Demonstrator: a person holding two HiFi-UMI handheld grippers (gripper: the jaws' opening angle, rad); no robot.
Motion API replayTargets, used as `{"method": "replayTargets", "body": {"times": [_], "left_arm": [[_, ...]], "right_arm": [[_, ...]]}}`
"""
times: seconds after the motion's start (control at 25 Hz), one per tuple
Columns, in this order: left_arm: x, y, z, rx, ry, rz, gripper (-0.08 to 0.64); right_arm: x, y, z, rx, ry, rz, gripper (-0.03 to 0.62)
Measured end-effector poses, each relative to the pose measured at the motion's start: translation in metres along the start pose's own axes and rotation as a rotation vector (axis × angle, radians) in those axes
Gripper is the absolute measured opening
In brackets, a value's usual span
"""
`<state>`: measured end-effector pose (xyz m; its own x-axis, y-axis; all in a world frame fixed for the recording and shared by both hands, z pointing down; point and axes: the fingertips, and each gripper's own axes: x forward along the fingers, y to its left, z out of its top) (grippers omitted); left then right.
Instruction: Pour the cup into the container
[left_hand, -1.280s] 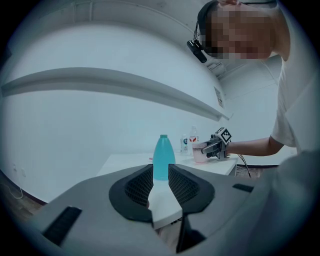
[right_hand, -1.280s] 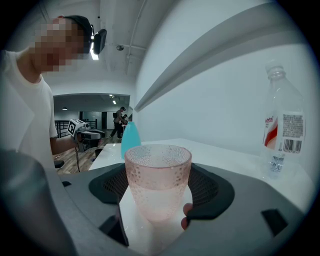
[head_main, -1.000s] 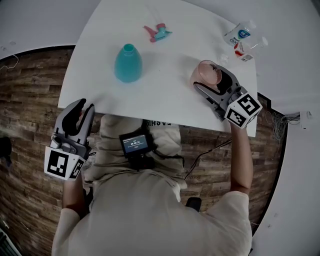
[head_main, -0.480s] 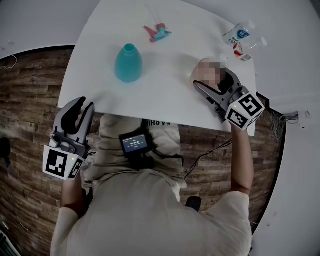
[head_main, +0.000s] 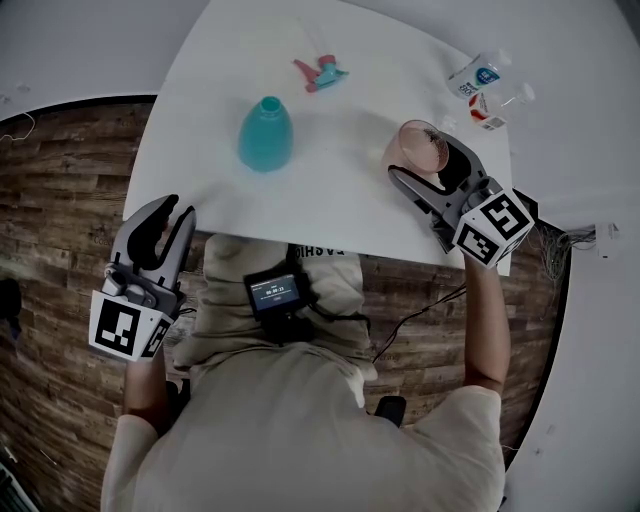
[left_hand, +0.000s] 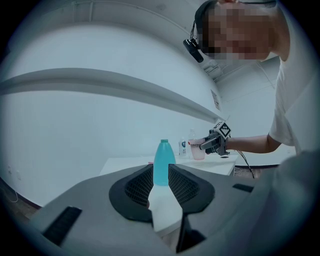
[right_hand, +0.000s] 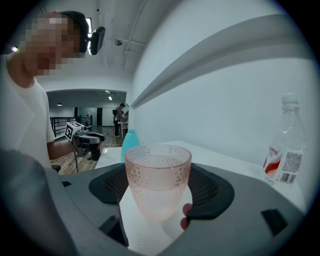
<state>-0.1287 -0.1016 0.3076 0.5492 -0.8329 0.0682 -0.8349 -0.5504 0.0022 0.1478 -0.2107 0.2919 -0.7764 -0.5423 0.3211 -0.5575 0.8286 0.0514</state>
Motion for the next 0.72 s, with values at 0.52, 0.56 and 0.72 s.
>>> {"method": "replayTargets", "body": {"times": [0.52,0.56,0.72], "left_arm": [[-0.006,0.013,0.004,0.009,-0.008,-0.009,0.104],[-0.006,0.013,0.005,0.010,-0.008,-0.008,0.104],[-0.007,0.015,0.007,0.016,-0.010,-0.005,0.104]], "right_arm": [[0.018,0.019,0.029,-0.035,0.003,0.021,0.371],[0.020,0.020,0.031,-0.038,0.003,0.022,0.371],[0.024,0.024,0.036,-0.049,0.005,0.031,0.371]]}}
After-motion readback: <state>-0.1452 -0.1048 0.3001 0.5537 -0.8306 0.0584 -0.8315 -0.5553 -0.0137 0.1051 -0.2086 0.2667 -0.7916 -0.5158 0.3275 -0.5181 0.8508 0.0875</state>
